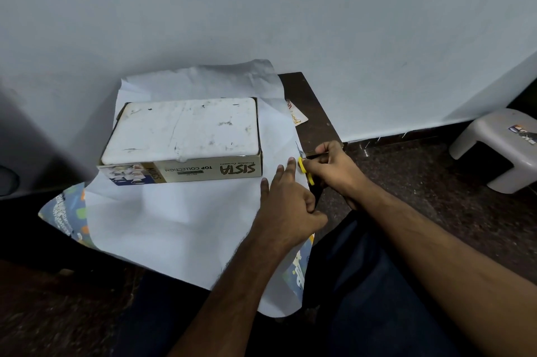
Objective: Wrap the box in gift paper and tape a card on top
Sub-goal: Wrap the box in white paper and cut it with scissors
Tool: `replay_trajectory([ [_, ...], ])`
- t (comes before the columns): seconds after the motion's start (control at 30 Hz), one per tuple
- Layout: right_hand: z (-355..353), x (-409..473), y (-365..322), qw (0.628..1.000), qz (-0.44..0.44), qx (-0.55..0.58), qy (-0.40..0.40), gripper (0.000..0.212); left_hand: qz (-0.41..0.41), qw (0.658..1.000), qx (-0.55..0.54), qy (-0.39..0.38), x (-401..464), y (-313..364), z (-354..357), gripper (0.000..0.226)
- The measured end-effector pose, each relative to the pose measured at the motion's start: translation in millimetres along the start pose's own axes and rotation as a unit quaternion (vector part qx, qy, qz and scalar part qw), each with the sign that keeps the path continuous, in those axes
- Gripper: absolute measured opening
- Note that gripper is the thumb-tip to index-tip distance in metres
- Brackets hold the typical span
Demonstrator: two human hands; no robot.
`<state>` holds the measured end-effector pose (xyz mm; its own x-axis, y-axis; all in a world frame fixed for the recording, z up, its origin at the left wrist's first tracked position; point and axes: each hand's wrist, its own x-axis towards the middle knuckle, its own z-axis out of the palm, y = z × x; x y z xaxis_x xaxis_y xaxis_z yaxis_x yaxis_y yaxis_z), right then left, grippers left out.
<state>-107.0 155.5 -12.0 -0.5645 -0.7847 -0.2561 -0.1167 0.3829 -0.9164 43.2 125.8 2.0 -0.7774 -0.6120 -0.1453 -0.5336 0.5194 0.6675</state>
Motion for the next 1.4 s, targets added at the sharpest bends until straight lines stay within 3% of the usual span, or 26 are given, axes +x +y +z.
replay_trajectory([
  [0.33, 5.5, 4.7, 6.5, 0.999, -0.038, -0.004, 0.019, 0.038, 0.000, 1.000, 0.000, 0.005, -1.1, -0.2, -5.6, 0.037],
  [1.03, 3.4, 17.8, -2.0, 0.999, -0.008, 0.006, 0.037, 0.055, -0.002, 1.000, 0.003, -0.006, -6.9, 4.6, -8.7, 0.039],
  [1.4, 0.8, 20.7, 7.1, 0.999, 0.013, -0.028, 0.036, 0.051, -0.014, 1.000, 0.009, -0.024, -7.0, 3.3, -9.6, 0.035],
])
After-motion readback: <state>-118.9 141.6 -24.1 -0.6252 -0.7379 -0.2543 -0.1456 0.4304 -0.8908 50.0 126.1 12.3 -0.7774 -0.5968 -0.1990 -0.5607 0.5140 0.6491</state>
